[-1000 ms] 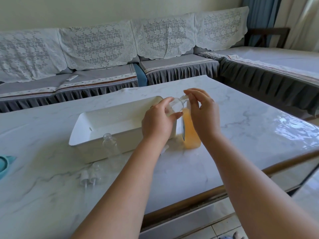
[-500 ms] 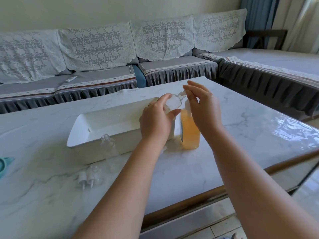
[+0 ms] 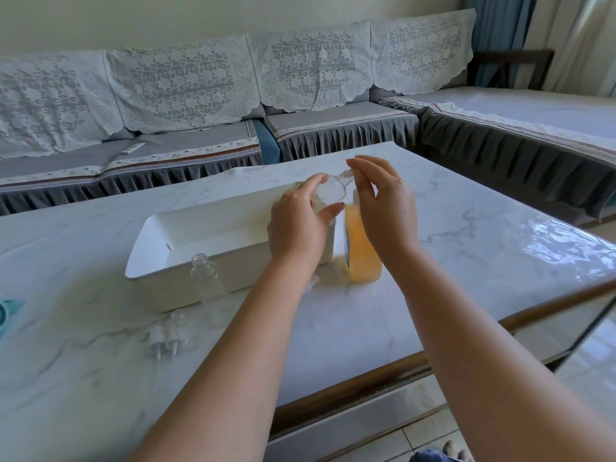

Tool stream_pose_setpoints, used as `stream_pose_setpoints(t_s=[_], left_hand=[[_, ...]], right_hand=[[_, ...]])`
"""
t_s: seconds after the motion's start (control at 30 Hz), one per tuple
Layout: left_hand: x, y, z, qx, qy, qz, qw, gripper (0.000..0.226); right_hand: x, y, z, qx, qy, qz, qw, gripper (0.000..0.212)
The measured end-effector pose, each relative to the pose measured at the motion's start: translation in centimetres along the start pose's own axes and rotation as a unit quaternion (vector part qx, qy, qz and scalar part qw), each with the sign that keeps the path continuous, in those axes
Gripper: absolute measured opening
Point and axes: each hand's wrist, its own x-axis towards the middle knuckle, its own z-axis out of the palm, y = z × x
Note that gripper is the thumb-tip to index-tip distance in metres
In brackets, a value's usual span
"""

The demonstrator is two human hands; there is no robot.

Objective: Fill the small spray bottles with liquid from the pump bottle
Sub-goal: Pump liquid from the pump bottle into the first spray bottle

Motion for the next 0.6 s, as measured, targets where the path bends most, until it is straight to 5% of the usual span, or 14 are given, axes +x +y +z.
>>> stream_pose_setpoints(t_s=[0.6], left_hand=[[0.2,-0.7,-0.1,0.029,-0.015,0.028,0.999,0.047]], right_hand=[[-1.6,0.8,1.0,-0.003,0.033,0.002,0.999,0.031]])
